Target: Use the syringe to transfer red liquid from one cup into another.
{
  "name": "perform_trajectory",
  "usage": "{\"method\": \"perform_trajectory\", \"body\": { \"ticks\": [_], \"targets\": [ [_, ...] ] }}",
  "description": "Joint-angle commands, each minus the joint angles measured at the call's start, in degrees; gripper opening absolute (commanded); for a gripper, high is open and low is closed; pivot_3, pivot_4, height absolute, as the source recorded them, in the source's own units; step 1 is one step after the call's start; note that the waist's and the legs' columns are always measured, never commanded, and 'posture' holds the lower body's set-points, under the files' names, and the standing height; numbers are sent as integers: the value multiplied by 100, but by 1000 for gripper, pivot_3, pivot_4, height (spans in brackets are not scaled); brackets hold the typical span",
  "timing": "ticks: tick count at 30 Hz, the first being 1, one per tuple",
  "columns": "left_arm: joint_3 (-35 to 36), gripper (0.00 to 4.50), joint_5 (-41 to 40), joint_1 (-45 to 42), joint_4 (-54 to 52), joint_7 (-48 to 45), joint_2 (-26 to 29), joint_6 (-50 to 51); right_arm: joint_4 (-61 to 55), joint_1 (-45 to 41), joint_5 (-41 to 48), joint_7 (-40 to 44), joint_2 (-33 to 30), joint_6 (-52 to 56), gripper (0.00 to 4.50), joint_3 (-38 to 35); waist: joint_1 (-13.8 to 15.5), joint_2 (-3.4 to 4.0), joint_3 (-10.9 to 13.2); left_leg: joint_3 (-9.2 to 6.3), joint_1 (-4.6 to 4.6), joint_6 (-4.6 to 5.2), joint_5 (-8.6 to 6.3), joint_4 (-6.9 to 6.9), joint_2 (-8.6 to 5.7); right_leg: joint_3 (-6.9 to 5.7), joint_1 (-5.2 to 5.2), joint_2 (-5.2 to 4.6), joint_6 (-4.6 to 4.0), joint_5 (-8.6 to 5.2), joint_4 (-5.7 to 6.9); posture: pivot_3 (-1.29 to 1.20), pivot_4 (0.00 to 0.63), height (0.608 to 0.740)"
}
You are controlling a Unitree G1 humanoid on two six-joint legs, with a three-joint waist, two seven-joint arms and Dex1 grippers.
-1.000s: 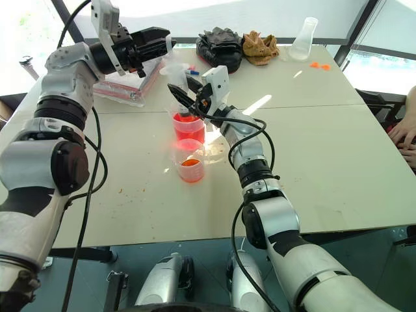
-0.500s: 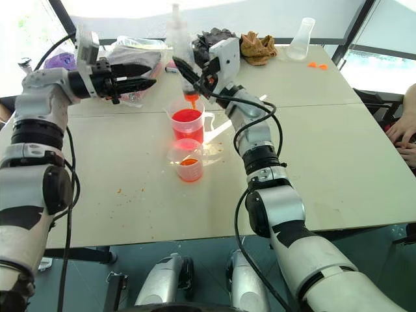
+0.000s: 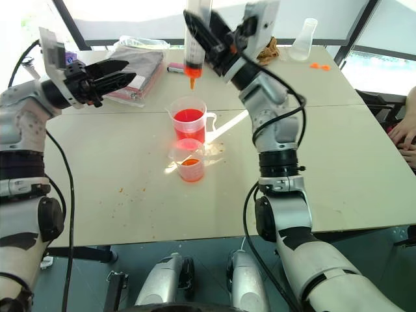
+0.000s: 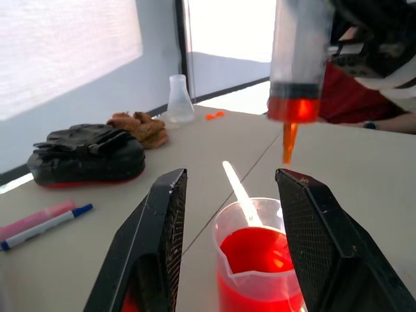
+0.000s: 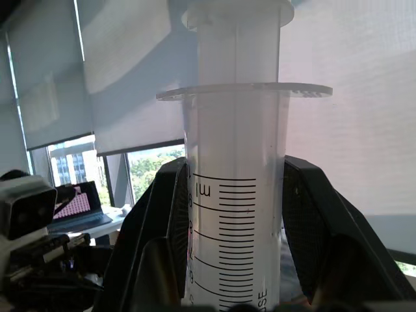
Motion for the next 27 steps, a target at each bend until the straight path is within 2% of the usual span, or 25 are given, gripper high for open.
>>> {"method": "perform_trajectory", "body": {
  "ticks": [1,6,13,20,27],
  "targets": [
    [238,2286,-396,196,-878,273,187,384,-1386,447,524,-175,-301,993,1531,134,9,-1,-1,-2,6,1,-1,0,-1,0,7,0,0,0,0,0,150,740],
    [200,2286,-649,392,-1347,382,377,715,-2459,1226,1140,-560,-436,1943,1531,190,3,-2,-1,1,17,30,-18,0,-4,5,11,0,-2,-1,0,0,150,740],
    [-172,2286,-593,45,-1053,255,348,498,-2551,1555,1142,-982,149,1870,1531,475,-9,-2,-1,8,46,29,-17,-1,-9,17,23,10,-4,-1,4,0,150,740],
    [-582,2286,-404,-926,-189,-189,196,-66,-2763,2063,1117,-1106,448,1851,1531,821,17,-4,-2,14,47,32,-18,-1,-13,24,29,7,-4,-1,-3,0,150,740],
    [-796,2286,-405,-1893,718,-739,-233,-307,-2635,2203,941,-1008,359,1679,1531,940,1,-5,-3,13,47,33,-19,0,-16,25,27,10,-3,-1,-2,0,150,740]
  ]
}}
